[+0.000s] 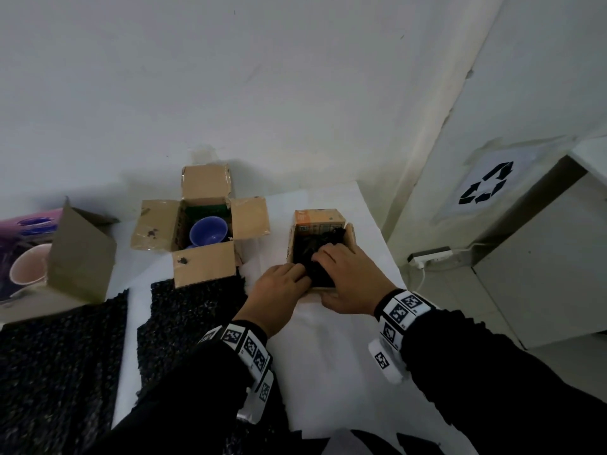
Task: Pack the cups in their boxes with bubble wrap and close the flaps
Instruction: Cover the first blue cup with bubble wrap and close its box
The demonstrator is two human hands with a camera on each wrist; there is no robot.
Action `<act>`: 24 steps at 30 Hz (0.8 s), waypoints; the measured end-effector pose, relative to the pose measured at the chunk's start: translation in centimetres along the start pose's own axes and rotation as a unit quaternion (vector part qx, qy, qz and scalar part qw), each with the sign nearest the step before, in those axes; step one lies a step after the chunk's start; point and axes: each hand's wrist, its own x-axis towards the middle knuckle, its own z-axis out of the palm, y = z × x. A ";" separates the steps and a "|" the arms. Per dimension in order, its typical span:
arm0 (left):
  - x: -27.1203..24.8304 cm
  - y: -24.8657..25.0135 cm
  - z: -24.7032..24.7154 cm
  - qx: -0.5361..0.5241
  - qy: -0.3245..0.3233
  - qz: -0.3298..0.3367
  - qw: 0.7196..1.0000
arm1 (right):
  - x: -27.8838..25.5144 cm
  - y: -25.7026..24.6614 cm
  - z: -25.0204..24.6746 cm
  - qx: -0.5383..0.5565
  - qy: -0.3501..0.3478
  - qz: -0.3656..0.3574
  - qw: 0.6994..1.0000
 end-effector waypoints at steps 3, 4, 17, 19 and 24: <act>-0.3 -0.2 0.6 0.011 0.001 -0.002 1.000 | 0.3 0.0 0.3 -0.044 -0.094 0.012 0.995; -0.3 -0.3 0.7 0.010 0.001 -0.006 1.000 | 0.4 0.0 0.5 -0.060 -0.100 0.012 0.993; 0.6 -0.5 0.4 0.062 -0.022 -0.016 0.998 | -1.0 1.2 1.2 -0.088 0.038 0.071 0.993; 1.0 -0.7 -0.2 0.038 -0.027 -0.020 0.999 | -1.1 1.0 0.9 -0.091 0.040 0.091 0.991; 2.5 -2.0 -2.6 -0.018 0.074 -0.117 0.990 | -1.5 2.6 -0.6 0.050 0.020 0.138 0.989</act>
